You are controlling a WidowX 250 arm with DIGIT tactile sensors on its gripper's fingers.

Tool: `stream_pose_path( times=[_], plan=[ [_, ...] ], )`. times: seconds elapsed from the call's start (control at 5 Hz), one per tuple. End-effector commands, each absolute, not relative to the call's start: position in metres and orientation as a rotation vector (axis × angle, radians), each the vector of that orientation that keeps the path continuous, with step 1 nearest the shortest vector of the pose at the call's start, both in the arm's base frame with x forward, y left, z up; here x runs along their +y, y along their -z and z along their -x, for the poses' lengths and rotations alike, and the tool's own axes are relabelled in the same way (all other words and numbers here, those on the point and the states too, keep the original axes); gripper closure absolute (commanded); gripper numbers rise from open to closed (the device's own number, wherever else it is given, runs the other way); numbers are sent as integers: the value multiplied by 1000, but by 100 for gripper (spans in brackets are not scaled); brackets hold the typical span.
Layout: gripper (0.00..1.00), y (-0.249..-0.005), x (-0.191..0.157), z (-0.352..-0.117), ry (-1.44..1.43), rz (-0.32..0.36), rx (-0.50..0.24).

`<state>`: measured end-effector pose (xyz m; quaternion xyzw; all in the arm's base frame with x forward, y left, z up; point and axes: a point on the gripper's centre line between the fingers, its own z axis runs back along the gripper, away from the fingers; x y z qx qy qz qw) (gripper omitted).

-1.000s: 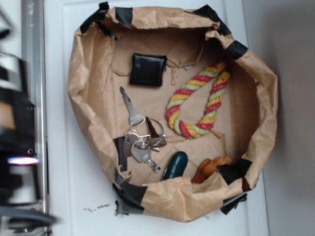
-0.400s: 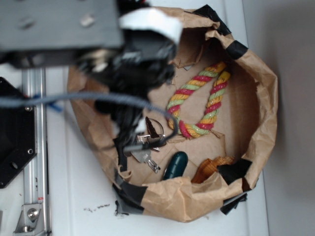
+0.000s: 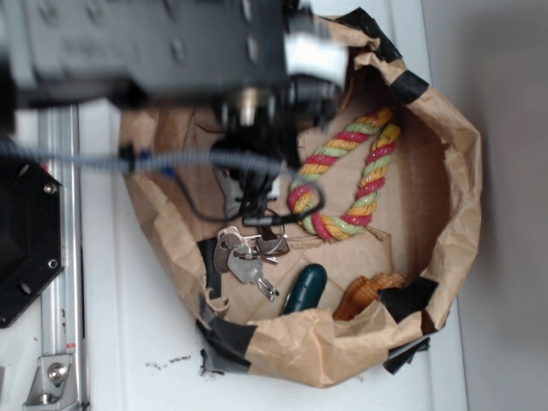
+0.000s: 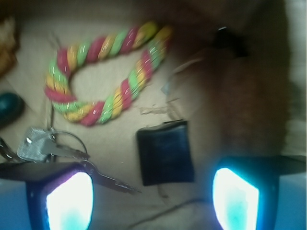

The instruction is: Grab the black box.

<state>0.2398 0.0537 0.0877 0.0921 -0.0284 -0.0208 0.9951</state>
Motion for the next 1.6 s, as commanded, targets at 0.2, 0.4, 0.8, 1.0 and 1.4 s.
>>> stream_pose_path(
  times=[0.2,0.4,0.8,1.0,1.4],
  plan=[
    [0,-71,82,-231,68,-252,-72],
    [0,-73,108,-231,70,-199,-88],
    [0,-45,83,-255,150,-125,-35],
    [0,-43,75,-258,147,-118,-27],
    [0,-34,62,-252,138,-59,20]
  ],
)
